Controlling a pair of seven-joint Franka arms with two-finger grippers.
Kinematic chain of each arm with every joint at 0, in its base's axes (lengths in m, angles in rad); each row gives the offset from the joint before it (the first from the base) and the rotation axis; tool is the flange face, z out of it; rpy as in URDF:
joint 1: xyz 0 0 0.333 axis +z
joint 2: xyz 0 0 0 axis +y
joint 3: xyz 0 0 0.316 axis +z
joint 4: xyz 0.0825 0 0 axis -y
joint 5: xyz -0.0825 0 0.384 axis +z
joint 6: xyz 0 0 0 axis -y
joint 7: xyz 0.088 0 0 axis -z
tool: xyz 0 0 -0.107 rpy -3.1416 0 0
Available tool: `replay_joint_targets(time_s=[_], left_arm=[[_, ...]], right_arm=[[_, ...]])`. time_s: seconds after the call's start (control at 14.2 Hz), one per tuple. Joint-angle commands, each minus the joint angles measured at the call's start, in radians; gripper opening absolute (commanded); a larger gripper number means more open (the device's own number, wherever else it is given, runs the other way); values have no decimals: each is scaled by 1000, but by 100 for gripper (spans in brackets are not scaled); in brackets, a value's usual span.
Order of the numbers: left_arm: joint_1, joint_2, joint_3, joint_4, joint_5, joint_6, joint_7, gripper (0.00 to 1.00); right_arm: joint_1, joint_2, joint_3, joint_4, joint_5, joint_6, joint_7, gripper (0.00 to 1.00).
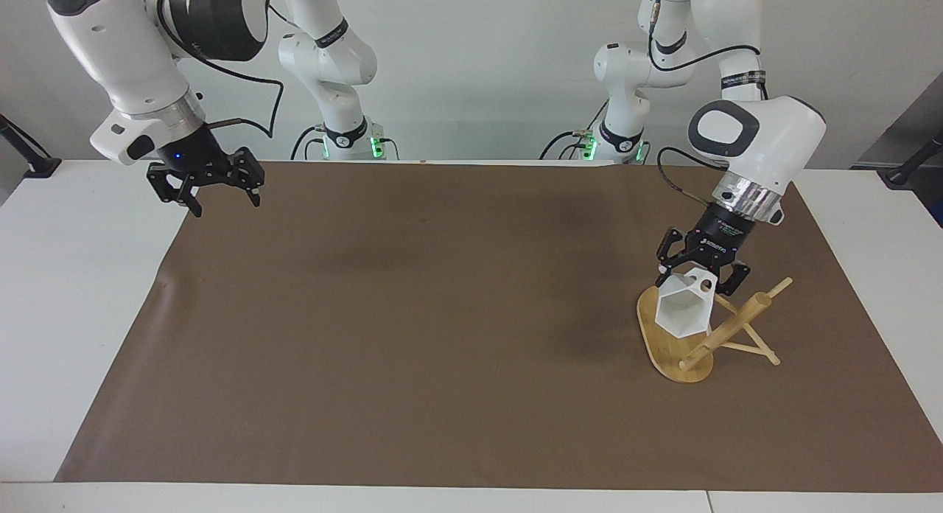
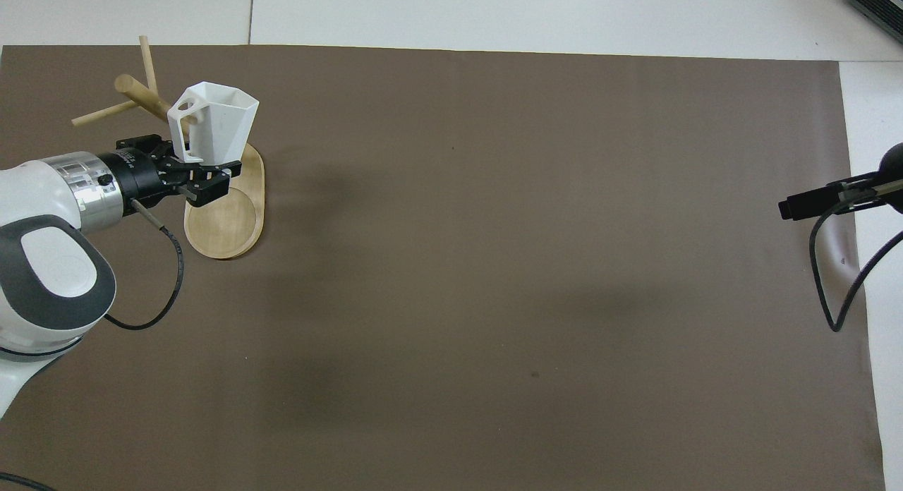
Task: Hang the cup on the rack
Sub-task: 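Lower the cup handle onto the peg with the left gripper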
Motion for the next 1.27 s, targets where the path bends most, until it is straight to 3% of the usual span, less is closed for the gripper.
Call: replay_joint_targets(time_s=[0.0, 0.35, 0.92, 0.99, 1.06, 1.2], left_arm=[[4, 10, -1, 10, 1, 19, -51, 0], [-9, 15, -1, -7, 1, 85, -94, 0], [-12, 19, -1, -28, 1, 139, -102, 0], [-12, 19, -1, -31, 1, 153, -99, 32], [-13, 19, -1, -31, 2, 157, -95, 99], [-10, 19, -1, -28, 2, 151, -88, 100]], right_arm=[[-5, -11, 7, 3, -28, -15, 70, 100], [-7, -12, 9, 3, -27, -15, 266, 100], [-7, -14, 0, 3, -27, -17, 241, 100], [-7, -14, 0, 1, -27, -15, 241, 100], [-7, -17, 0, 1, -27, -14, 241, 100], [-7, -17, 0, 1, -27, -8, 244, 100]])
